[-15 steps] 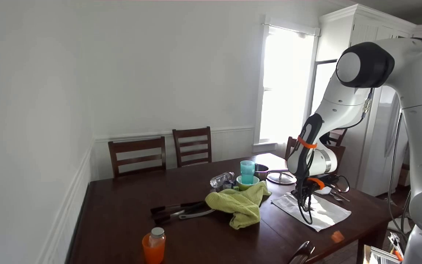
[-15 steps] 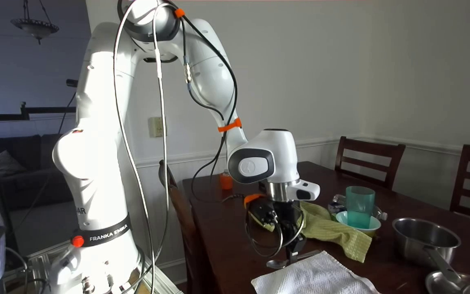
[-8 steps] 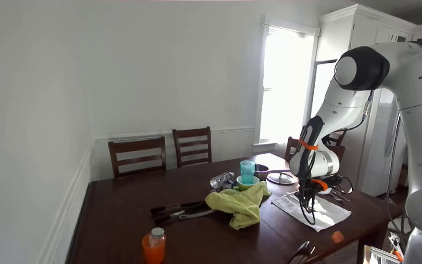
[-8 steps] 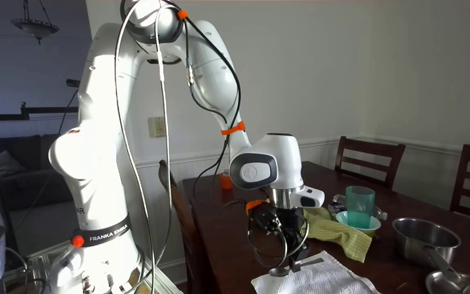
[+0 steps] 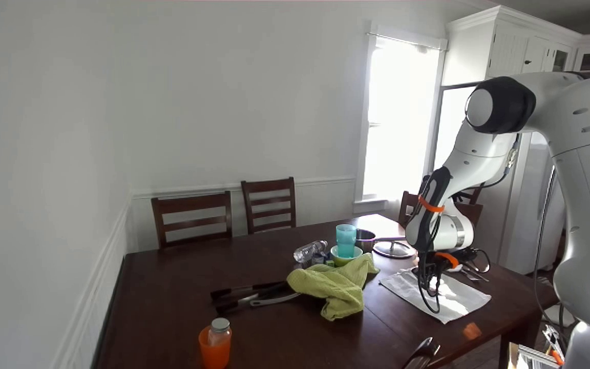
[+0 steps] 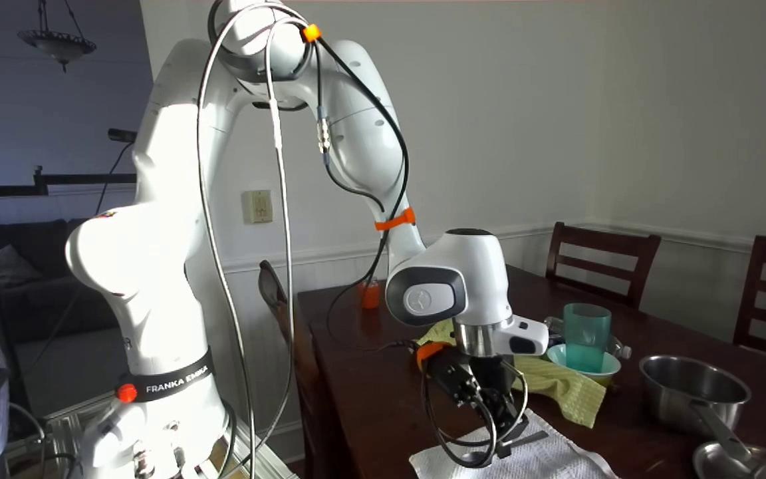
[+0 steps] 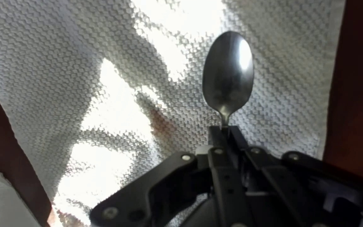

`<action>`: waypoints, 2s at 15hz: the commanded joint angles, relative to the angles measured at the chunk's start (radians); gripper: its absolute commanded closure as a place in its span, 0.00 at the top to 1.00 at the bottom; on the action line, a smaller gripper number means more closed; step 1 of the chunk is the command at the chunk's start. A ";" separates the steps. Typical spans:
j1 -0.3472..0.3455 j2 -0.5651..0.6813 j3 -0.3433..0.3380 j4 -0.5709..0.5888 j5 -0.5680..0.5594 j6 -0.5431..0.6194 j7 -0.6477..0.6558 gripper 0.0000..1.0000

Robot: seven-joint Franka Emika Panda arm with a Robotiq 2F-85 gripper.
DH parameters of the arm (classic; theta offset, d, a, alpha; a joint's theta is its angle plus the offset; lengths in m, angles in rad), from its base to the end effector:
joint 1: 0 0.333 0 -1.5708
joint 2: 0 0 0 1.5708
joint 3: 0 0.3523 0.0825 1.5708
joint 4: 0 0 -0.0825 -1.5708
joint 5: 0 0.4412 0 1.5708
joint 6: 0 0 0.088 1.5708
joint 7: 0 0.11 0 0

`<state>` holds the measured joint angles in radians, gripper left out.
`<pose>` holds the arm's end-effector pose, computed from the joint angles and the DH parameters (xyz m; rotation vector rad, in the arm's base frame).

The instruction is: Put the spoon on the paper towel and fold it

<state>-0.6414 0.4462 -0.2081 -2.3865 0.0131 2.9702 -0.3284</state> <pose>0.3526 -0.4136 0.1285 2.8918 -0.7499 0.1131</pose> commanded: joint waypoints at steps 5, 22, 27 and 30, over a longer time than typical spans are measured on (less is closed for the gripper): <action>-0.112 0.095 0.081 0.089 -0.007 0.015 -0.052 0.02; -0.189 0.151 0.147 0.153 -0.015 0.017 -0.068 0.27; -0.191 0.105 0.141 0.133 -0.015 0.008 -0.066 0.61; -0.195 0.070 0.140 0.124 -0.015 -0.002 -0.069 0.82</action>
<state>-0.8120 0.5586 -0.0758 -2.2480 0.0114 2.9724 -0.3873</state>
